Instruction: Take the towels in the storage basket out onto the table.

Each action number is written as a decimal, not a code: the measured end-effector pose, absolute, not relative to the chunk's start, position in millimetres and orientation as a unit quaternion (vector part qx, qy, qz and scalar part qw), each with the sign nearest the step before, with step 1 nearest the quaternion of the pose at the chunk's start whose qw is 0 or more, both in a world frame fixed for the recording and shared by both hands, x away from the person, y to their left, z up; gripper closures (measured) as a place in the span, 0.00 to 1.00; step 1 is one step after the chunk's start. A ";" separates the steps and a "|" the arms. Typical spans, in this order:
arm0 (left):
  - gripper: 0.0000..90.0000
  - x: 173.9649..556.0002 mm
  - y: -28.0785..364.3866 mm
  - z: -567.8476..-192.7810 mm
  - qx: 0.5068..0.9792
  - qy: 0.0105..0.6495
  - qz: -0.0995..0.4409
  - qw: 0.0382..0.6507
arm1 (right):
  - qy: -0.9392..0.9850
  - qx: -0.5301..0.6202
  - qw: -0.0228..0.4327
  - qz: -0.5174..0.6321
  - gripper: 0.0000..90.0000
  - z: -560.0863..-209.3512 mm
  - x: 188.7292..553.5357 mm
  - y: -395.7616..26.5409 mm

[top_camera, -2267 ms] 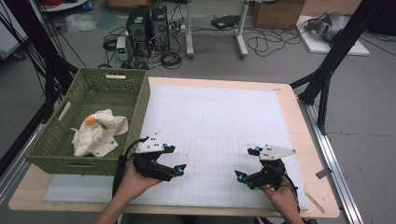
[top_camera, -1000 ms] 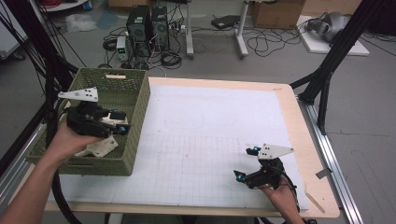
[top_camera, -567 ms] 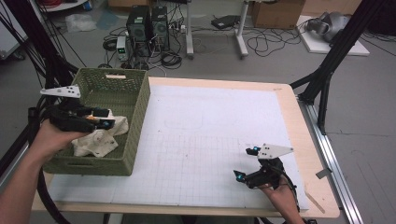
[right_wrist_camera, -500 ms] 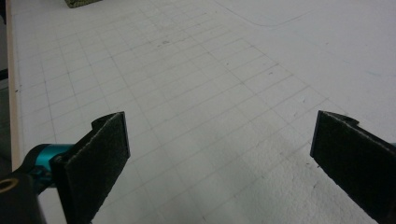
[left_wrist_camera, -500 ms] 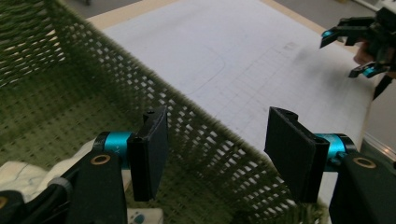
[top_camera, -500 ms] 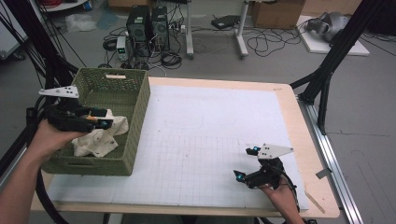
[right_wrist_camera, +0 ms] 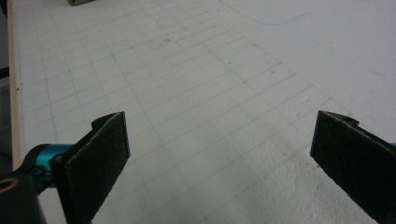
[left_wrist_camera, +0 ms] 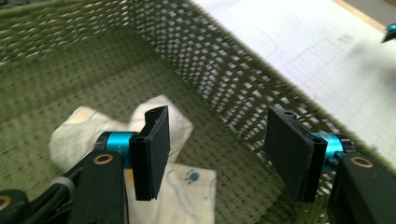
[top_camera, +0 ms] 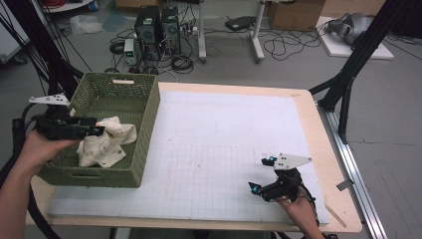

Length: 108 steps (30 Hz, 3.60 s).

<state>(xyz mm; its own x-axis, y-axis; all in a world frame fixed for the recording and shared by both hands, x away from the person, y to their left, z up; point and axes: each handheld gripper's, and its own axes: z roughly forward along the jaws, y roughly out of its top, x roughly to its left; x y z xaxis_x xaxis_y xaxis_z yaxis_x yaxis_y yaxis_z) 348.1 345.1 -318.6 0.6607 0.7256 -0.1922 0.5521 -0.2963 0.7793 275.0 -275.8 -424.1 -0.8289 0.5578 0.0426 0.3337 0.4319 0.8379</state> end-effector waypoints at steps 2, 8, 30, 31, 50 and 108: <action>0.46 349.3 347.1 -321.3 0.800 0.406 0.100 0.431 | 0.838 0.266 0.121 0.462 0.04 -424.2 275.0 -275.7; 0.41 353.0 351.2 -327.3 0.800 0.420 0.110 0.413 | 0.839 0.265 0.120 0.461 0.04 -424.4 275.0 -275.2; 0.65 363.4 348.8 -348.8 0.816 0.455 0.092 0.344 | 0.840 0.261 0.114 0.462 0.04 -424.9 274.2 -273.8; 0.65 363.5 348.3 -349.2 0.818 0.454 0.092 0.342 | 0.840 0.261 0.114 0.462 0.04 -424.9 274.2 -273.8; 0.95 353.8 353.5 -336.9 0.807 0.428 0.064 0.403 | 0.839 0.258 0.114 0.465 0.04 -424.6 274.0 -274.2; 0.95 345.0 226.4 -196.6 0.739 0.249 0.024 0.626 | 0.832 0.261 0.116 0.475 0.04 -422.0 276.0 -277.4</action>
<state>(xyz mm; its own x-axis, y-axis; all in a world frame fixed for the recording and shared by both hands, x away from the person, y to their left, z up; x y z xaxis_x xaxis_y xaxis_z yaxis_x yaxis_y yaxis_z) 345.0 226.4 -196.6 0.8751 0.3974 -0.2760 0.3377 -0.0932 0.9366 276.0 -277.4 -422.0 -0.8364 0.5454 0.0552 0.3248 0.4120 0.8513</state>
